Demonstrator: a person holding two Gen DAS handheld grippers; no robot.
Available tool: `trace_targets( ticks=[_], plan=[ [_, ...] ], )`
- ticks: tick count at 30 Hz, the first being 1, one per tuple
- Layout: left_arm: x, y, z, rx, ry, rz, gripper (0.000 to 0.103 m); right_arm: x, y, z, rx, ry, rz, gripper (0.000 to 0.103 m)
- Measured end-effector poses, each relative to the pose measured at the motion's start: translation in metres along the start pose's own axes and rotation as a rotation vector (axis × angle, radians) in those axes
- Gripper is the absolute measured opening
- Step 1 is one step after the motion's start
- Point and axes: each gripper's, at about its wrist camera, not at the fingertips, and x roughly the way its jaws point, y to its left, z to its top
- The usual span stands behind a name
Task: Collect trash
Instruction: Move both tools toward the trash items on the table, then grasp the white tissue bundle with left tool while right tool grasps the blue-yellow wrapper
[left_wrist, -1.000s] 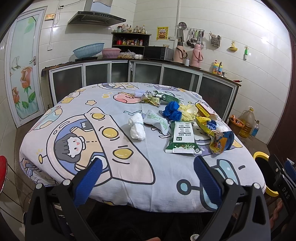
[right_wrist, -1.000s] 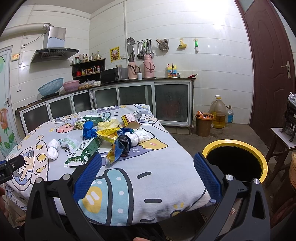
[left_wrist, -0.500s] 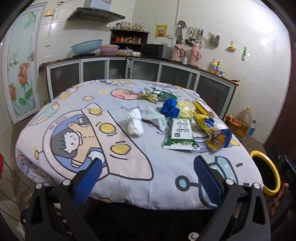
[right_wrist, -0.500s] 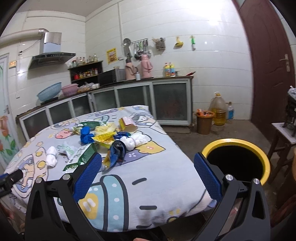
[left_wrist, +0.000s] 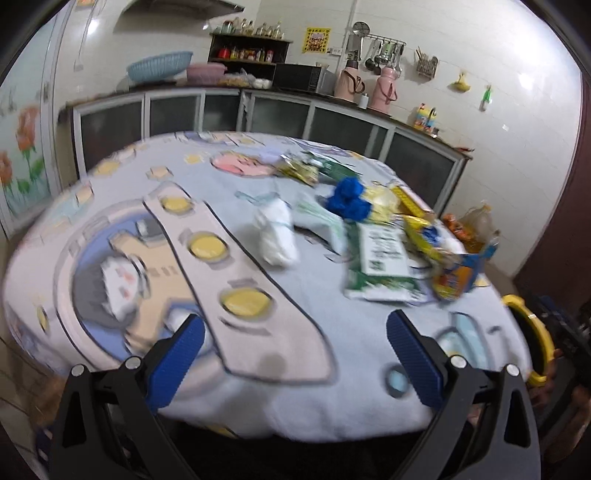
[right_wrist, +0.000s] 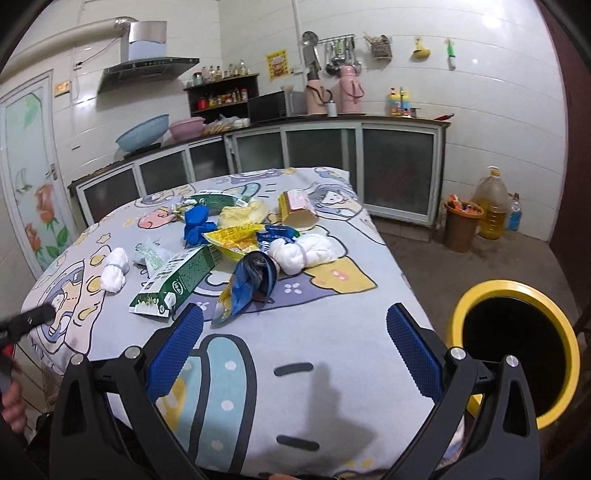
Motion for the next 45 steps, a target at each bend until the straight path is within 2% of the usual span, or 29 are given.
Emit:
trace_targets(
  ticks=[4,9,14,18,23,33,38,43,44,45],
  plan=[
    [0.005,0.013,0.025,0.024,-0.026,0.016,0.095,0.021,0.005,0.006,0.004,0.038,0.081,0.096],
    [0.034,0.019,0.054,0.055,0.010,0.028,0.095,0.050,0.011,0.016,0.029,0.094,0.173,0.096],
    [0.068,0.016,0.067,0.081,0.056,0.052,0.095,0.077,0.015,0.025,0.060,0.135,0.128,0.096],
    [0.093,0.020,0.072,0.046,0.106,0.050,0.095,0.088,0.015,0.030,0.053,0.146,0.074,0.096],
    [0.119,0.021,0.079,0.043,0.130,0.066,0.095,0.105,0.017,0.029,0.046,0.180,0.060,0.096],
    [0.167,0.021,0.082,-0.013,0.233,-0.007,0.095,0.132,0.020,0.029,0.066,0.240,0.034,0.095],
    [0.182,0.021,0.080,-0.012,0.255,-0.007,0.095,0.141,0.019,0.028,0.070,0.265,0.029,0.094],
    [0.181,0.023,0.081,-0.025,0.247,-0.021,0.092,0.151,0.017,0.025,0.085,0.311,0.019,0.079],
    [0.180,0.024,0.080,-0.027,0.245,-0.016,0.087,0.152,0.017,0.026,0.086,0.315,0.027,0.066],
    [0.178,0.024,0.080,-0.021,0.239,0.001,0.067,0.152,0.017,0.027,0.086,0.322,0.045,0.045]
  ],
)
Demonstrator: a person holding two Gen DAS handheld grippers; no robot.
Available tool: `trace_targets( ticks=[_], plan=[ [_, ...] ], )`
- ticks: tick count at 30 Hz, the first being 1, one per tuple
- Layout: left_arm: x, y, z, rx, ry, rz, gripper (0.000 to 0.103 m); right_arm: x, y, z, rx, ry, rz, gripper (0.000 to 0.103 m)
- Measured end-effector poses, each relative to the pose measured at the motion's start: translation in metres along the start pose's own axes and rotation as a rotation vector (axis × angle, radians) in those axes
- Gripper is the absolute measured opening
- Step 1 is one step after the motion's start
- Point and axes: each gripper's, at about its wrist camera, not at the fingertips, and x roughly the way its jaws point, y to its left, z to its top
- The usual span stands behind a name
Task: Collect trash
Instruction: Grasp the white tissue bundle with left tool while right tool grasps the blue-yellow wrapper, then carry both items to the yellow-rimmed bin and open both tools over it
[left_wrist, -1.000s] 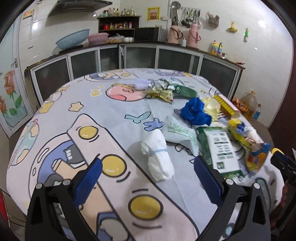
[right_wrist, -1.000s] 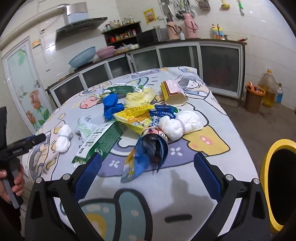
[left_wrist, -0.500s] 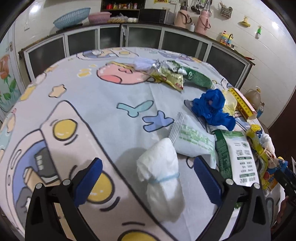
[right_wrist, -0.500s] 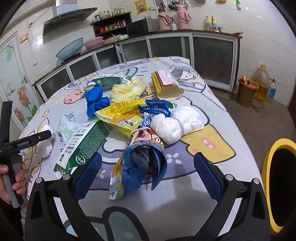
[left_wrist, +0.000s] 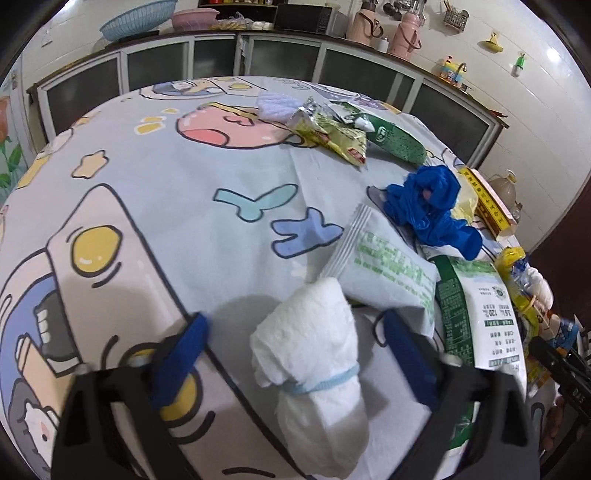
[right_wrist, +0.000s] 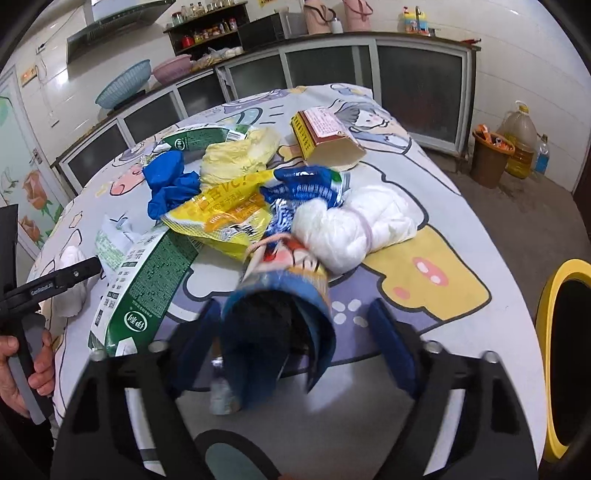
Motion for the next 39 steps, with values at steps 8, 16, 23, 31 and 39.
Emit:
trace_targets(
  ticks=[8,16,23,31,39],
  plan=[
    [-0.017,0.002,-0.005,0.016,-0.018,-0.009,0.033,-0.023,0.005,-0.001,-0.003,-0.030,0.096,0.033],
    [-0.063,-0.001,-0.005,0.039,-0.112,-0.058,0.033,-0.069,0.008,0.003,0.000,-0.123,0.167,0.033],
    [-0.095,-0.008,-0.002,0.066,-0.169,-0.078,0.033,-0.106,-0.002,0.008,0.031,-0.194,0.191,0.033],
    [-0.104,-0.041,-0.004,0.129,-0.183,-0.144,0.033,-0.120,-0.045,-0.001,0.111,-0.209,0.124,0.033],
    [-0.103,-0.108,0.000,0.242,-0.174,-0.228,0.033,-0.149,-0.107,-0.019,0.202,-0.264,0.007,0.033]
  ],
)
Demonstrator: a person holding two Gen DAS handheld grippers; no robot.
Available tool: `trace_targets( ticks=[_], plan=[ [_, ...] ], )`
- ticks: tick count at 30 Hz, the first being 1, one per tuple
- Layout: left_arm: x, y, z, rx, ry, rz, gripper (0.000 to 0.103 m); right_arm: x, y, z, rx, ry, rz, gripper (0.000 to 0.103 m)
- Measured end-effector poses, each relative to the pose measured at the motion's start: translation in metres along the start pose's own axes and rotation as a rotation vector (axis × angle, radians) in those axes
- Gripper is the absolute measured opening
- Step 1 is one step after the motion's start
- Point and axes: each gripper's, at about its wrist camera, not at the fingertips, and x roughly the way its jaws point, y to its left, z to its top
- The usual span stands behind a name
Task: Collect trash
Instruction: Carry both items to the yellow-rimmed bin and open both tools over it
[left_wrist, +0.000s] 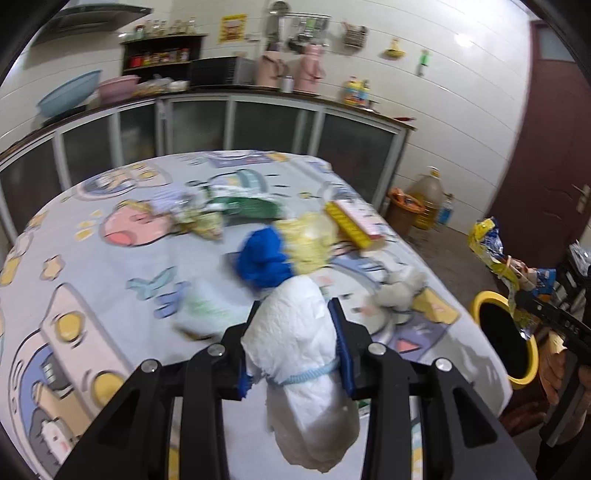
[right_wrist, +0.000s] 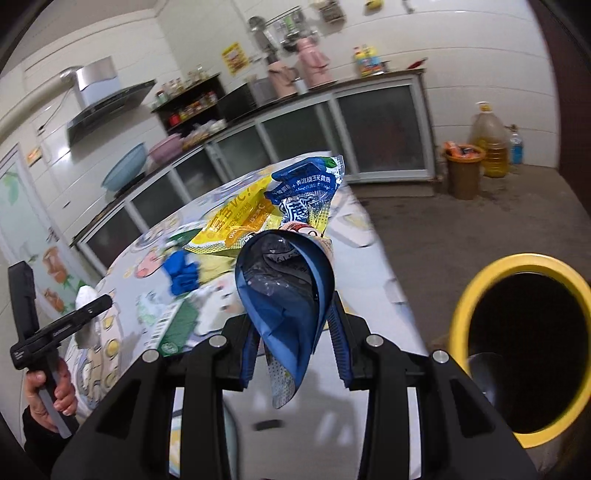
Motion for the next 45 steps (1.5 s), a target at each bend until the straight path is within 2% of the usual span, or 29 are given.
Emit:
trace_targets(
  ticks=[8,12,18,24,31,36,38,39,40,42,45],
  plan=[
    [0.030,-0.092,0.020,0.142,0.011,-0.143,0.033,-0.036,-0.076,-0.002,0.096,-0.069,-0.150,0.034],
    [0.051,-0.153,0.027,0.221,0.030,-0.229,0.033,-0.051,-0.116,-0.007,0.153,-0.088,-0.239,0.034],
    [0.090,-0.244,0.029,0.319,0.063,-0.354,0.033,-0.061,-0.164,-0.024,0.247,-0.074,-0.337,0.034],
    [0.128,-0.316,0.012,0.397,0.121,-0.418,0.033,-0.072,-0.194,-0.042,0.299,-0.044,-0.410,0.034],
    [0.154,-0.364,-0.012,0.424,0.175,-0.494,0.033,-0.069,-0.206,-0.055,0.322,-0.017,-0.437,0.034],
    [0.170,-0.384,-0.022,0.431,0.211,-0.499,0.034,-0.065,-0.214,-0.059,0.333,0.011,-0.448,0.036],
    [0.172,-0.386,-0.022,0.419,0.213,-0.498,0.041,-0.065,-0.217,-0.059,0.338,0.012,-0.476,0.044],
    [0.172,-0.386,-0.022,0.405,0.215,-0.505,0.061,-0.066,-0.221,-0.058,0.344,0.011,-0.488,0.056],
    [0.171,-0.383,-0.021,0.386,0.204,-0.506,0.079,-0.068,-0.225,-0.058,0.354,0.006,-0.491,0.060],
    [0.166,-0.377,-0.018,0.370,0.176,-0.504,0.086,-0.070,-0.231,-0.058,0.365,0.006,-0.500,0.063],
    [0.159,-0.367,-0.016,0.369,0.161,-0.492,0.086,-0.076,-0.234,-0.059,0.376,-0.001,-0.522,0.062]
  ],
)
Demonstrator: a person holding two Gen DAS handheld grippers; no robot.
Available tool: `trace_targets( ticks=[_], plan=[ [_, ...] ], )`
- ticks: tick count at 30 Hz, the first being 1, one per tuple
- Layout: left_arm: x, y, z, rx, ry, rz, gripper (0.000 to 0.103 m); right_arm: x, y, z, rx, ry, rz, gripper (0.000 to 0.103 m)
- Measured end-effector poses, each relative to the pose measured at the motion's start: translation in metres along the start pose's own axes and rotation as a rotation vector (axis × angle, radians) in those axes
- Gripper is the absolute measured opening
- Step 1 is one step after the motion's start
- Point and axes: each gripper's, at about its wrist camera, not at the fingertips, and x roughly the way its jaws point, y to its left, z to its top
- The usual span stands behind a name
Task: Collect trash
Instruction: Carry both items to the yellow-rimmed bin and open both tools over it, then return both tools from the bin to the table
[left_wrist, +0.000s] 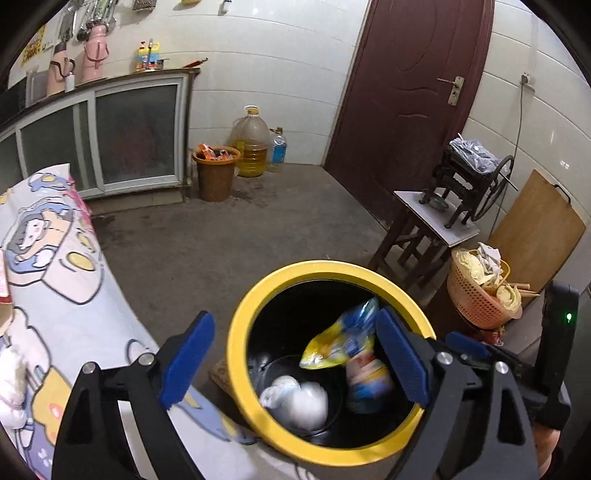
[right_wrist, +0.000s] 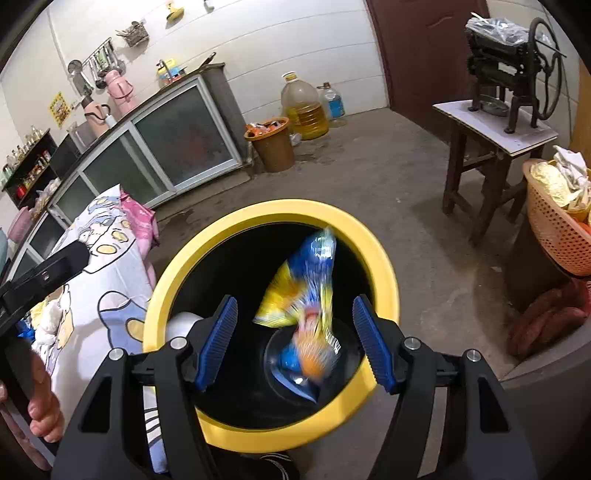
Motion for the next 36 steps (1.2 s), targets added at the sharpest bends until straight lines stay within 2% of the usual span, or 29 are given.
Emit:
trace_targets(
  ticks=[4,7,10,14,19,23,29,33,36],
  plan=[
    [-0.023,0.015,-0.005,-0.022,-0.024,0.006,0.086,-0.008,0.001,-0.001,0.005,-0.008,0.002,0.062],
    [-0.050,0.032,-0.014,-0.033,-0.054,0.025,0.086,-0.013,0.011,-0.001,-0.009,-0.005,0.036,0.062],
    [-0.085,0.052,-0.026,-0.044,-0.077,0.080,0.086,-0.019,0.029,-0.002,-0.052,-0.013,0.074,0.062],
    [-0.136,0.084,-0.045,-0.073,-0.103,0.147,0.086,-0.021,0.067,-0.003,-0.105,-0.009,0.147,0.062],
    [-0.205,0.126,-0.078,-0.116,-0.138,0.315,0.086,-0.019,0.117,-0.008,-0.183,-0.002,0.222,0.062],
    [-0.253,0.158,-0.111,-0.187,-0.149,0.439,0.086,-0.017,0.170,-0.020,-0.274,0.006,0.314,0.062],
    [-0.290,0.198,-0.158,-0.307,-0.129,0.542,0.086,-0.011,0.244,-0.038,-0.395,0.061,0.438,0.062],
    [-0.308,0.219,-0.179,-0.378,-0.134,0.594,0.086,-0.011,0.276,-0.053,-0.462,0.071,0.468,0.062],
    [-0.316,0.236,-0.184,-0.384,-0.129,0.623,0.086,-0.009,0.294,-0.059,-0.496,0.086,0.480,0.062]
  ],
)
